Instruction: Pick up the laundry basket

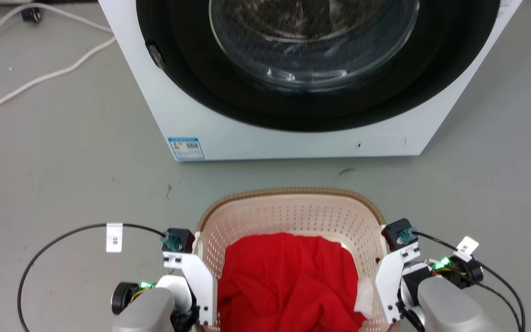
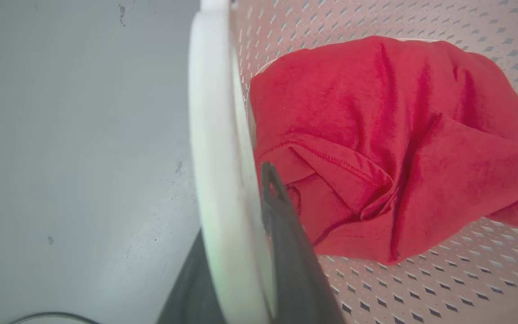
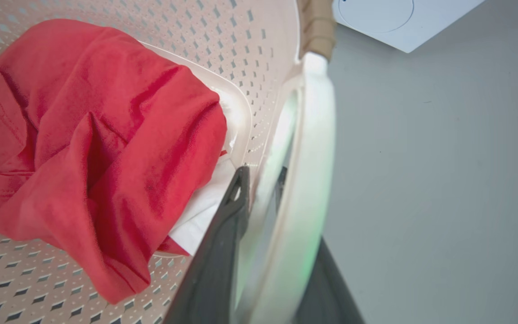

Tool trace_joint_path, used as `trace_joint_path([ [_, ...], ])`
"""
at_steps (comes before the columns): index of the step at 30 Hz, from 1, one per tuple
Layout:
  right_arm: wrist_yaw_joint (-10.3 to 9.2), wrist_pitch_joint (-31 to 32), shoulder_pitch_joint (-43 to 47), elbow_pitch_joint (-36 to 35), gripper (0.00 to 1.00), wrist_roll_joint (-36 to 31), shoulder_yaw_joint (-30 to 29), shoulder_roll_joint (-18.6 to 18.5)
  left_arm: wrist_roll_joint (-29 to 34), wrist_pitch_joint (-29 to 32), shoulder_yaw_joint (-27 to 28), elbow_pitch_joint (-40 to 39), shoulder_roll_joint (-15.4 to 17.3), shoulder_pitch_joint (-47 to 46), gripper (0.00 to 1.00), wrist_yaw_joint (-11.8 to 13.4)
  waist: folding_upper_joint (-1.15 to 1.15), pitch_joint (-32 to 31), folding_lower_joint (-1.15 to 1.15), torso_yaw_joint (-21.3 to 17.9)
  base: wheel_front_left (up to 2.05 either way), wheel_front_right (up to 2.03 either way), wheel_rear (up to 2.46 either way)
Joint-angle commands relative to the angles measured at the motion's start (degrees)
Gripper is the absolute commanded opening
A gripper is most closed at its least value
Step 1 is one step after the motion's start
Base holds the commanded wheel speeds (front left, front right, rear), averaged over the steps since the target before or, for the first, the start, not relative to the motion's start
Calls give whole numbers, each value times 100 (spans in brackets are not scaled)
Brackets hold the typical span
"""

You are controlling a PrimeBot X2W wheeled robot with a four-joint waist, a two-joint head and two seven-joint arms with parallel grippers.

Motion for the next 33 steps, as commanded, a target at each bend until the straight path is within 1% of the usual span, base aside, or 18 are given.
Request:
trace_joint_path([
  [1,74,16,86,-99,0,81,156,134,-48,47,-90,-102,-137,104,0,-86,0,-285,2,-32,0,0,0],
  [6,74,181,237,-116,0,458,517,139,-294,224,-243,-126,-105,292,0,-87,0,-646,2,-54,0,0,0],
  [12,75,324,329,-96,0,817,866,146,-521,355,-421,-168,-88,399,0,-87,0,-911,2,-69,0,0,0],
  [20,76,422,401,-63,0,1198,1212,130,-793,551,-645,-187,-74,523,0,-94,0,-1117,2,-112,0,0,0],
  [33,76,449,487,-19,0,1744,1651,37,-1156,663,-938,-113,-17,586,0,-94,0,-1363,2,-166,0,0,0],
])
